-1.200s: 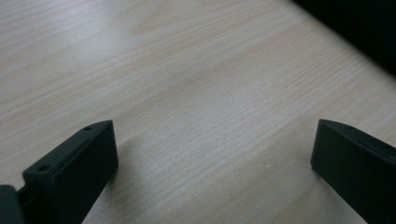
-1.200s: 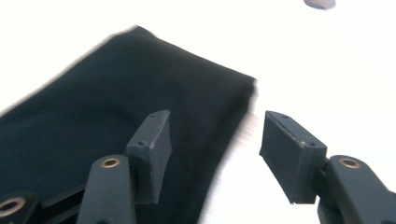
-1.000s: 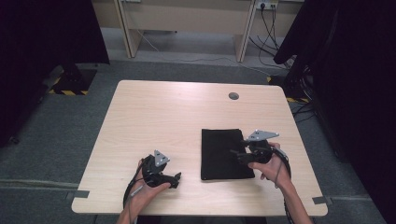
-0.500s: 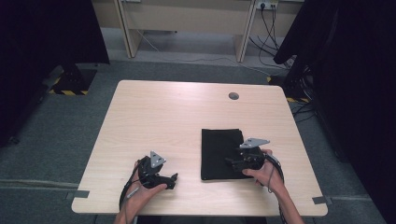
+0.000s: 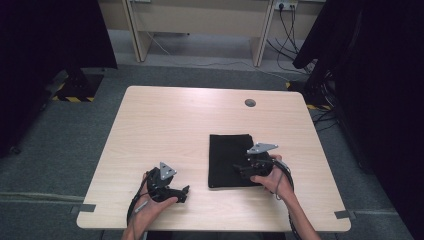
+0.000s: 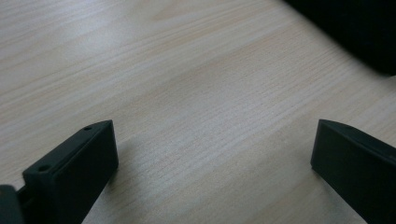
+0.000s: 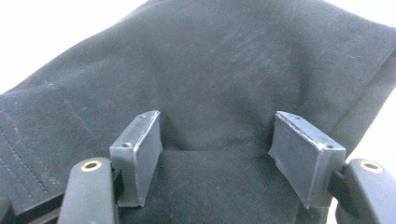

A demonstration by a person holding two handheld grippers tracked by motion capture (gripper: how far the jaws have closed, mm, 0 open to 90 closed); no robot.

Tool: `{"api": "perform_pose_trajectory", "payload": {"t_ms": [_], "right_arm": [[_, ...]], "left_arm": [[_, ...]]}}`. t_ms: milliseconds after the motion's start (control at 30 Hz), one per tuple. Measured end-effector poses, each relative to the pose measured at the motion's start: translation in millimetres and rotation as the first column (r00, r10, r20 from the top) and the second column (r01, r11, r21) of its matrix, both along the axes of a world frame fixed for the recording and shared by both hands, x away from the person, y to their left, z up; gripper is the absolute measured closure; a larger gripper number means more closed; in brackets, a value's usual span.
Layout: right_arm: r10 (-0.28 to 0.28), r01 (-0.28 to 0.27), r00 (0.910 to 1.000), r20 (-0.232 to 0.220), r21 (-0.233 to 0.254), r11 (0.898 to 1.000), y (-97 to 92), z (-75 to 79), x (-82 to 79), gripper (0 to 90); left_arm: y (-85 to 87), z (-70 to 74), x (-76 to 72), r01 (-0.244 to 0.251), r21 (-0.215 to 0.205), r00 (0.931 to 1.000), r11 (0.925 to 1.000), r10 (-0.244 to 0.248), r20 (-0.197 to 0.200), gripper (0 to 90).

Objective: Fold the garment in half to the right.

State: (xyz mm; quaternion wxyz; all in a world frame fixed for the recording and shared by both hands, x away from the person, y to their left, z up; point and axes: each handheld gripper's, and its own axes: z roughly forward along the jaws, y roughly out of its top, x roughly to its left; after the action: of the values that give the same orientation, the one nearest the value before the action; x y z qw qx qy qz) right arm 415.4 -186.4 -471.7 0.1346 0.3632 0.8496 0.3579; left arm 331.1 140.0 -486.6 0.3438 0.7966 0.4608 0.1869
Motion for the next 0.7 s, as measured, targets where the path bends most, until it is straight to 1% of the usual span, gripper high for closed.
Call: {"api": "perform_pose_trajectory", "payload": {"t_ms": [67, 233, 333, 533, 667, 700], "right_arm": [[0.005, -0.005, 1.0, -0.001, 0.0, 1.0, 6.2, -0.1, 3.9, 33.9], [-0.008, 0.008, 1.0, 0.001, 0.002, 1.0, 20.3, -0.5, 10.4, 33.9], [-0.01, 0.01, 0.9999, 0.004, 0.005, 1.0, 25.7, -0.9, 13.9, 33.9], [-0.006, 0.006, 1.0, 0.006, 0.01, 1.0, 32.9, -1.5, 18.9, 33.8], [-0.001, 0.001, 1.0, 0.006, 0.005, 1.0, 33.9, -1.0, 20.2, 33.7], [0.006, -0.006, 1.0, 0.006, 0.014, 1.0, 32.5, -1.1, 20.2, 33.4]], "left_arm": [[0.0, 0.0, 0.0, 0.001, 0.0, 1.0, 1.0, -0.001, 0.0, 0.0], [0.0, 0.0, 0.0, 0.0, 0.0, 1.0, 1.0, 0.0, 0.0, 0.0], [0.0, 0.0, 0.0, 0.0, 0.0, 1.0, 1.0, 0.0, 0.0, 0.0], [0.0, 0.0, 0.0, 0.0, 0.0, 1.0, 1.0, 0.0, 0.0, 0.0], [0.0, 0.0, 0.0, 0.0, 0.0, 1.0, 1.0, 0.0, 0.0, 0.0], [-0.1, 0.0, 0.0, 0.0, 0.0, 1.0, 1.0, 0.0, 0.0, 0.0]]}}
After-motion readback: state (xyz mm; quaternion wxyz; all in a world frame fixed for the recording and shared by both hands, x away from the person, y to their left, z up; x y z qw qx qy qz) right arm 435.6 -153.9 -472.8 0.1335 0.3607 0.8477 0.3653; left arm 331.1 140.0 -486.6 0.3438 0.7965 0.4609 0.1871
